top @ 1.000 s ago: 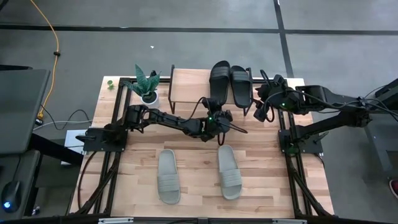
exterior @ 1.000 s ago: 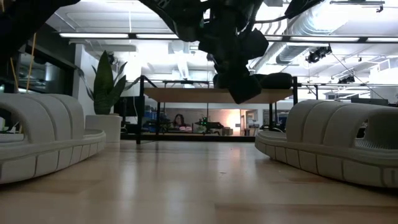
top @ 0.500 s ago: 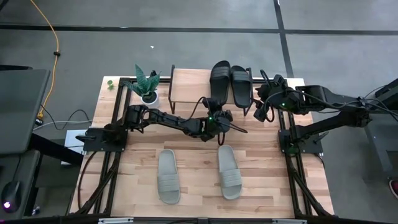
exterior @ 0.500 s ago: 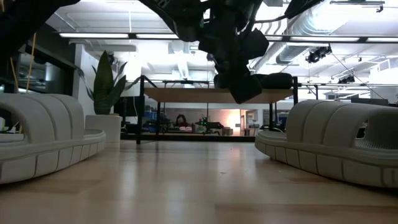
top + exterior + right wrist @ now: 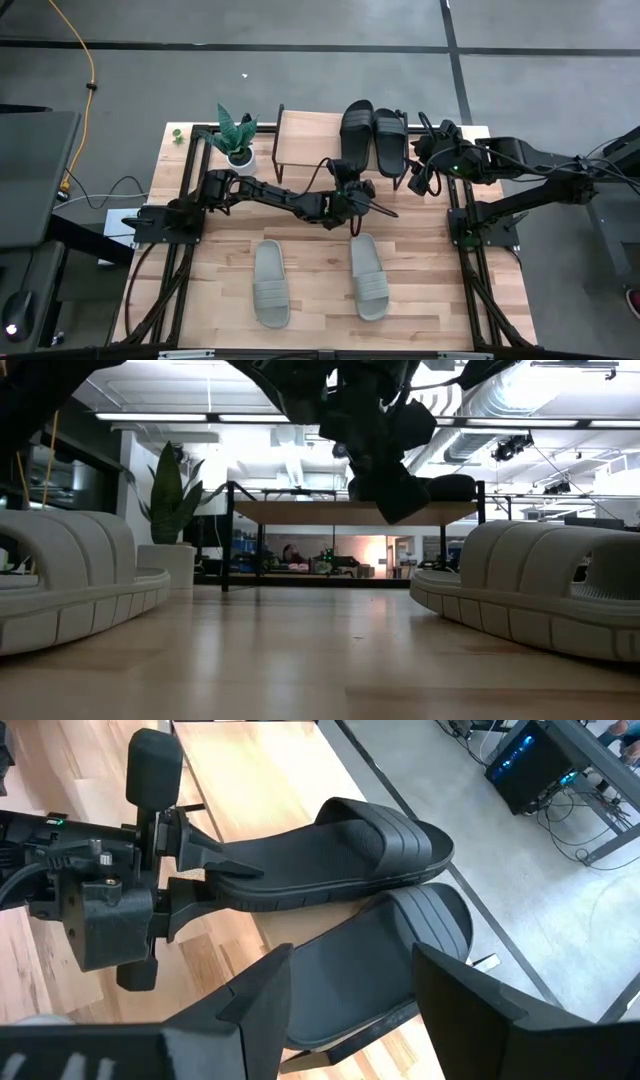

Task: Pick and place slides into the shelf
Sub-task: Put the black slide on the shelf

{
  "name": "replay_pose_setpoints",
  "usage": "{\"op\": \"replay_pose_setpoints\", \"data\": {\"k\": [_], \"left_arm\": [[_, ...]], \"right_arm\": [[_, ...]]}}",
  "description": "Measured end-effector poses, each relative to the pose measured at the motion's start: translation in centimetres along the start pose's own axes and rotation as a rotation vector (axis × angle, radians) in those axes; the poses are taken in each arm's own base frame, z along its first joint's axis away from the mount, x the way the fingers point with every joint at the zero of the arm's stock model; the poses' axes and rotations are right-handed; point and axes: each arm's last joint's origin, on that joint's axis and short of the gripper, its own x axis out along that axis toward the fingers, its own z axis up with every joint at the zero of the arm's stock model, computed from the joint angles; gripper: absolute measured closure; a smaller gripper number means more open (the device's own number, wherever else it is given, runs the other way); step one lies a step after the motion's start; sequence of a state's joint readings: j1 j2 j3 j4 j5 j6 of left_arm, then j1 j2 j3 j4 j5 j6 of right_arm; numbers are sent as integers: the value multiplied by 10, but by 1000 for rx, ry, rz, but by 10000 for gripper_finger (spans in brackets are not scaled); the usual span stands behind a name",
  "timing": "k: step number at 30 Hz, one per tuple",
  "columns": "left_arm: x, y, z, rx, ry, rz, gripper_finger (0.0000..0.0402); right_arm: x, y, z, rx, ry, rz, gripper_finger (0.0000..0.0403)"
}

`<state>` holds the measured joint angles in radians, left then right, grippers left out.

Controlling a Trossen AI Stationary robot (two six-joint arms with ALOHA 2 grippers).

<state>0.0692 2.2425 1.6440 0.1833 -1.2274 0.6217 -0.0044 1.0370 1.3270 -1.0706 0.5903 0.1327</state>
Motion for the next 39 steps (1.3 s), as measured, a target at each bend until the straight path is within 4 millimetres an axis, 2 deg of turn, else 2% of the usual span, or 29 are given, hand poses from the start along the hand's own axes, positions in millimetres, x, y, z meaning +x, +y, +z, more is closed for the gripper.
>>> {"op": "replay_pose_setpoints", "data": {"k": [7,21,25,32,39], "left_arm": [[-5,-2,1,-1,-7,-3,266],[-20,-5,5,18,-30,-9,231],[-25,-2,13,-30,-59,-28,219],[-46,5,33,-99,-135,-77,213],[-50,6,34,-76,-120,-59,213]], "right_arm": [[0,0,0,-1,0,0,208],[0,0,0,1,1,0,208],[1,0,0,-1,3,-2,208],[4,3,1,-8,13,-5,208],[6,4,1,-13,21,-6,208]]}}
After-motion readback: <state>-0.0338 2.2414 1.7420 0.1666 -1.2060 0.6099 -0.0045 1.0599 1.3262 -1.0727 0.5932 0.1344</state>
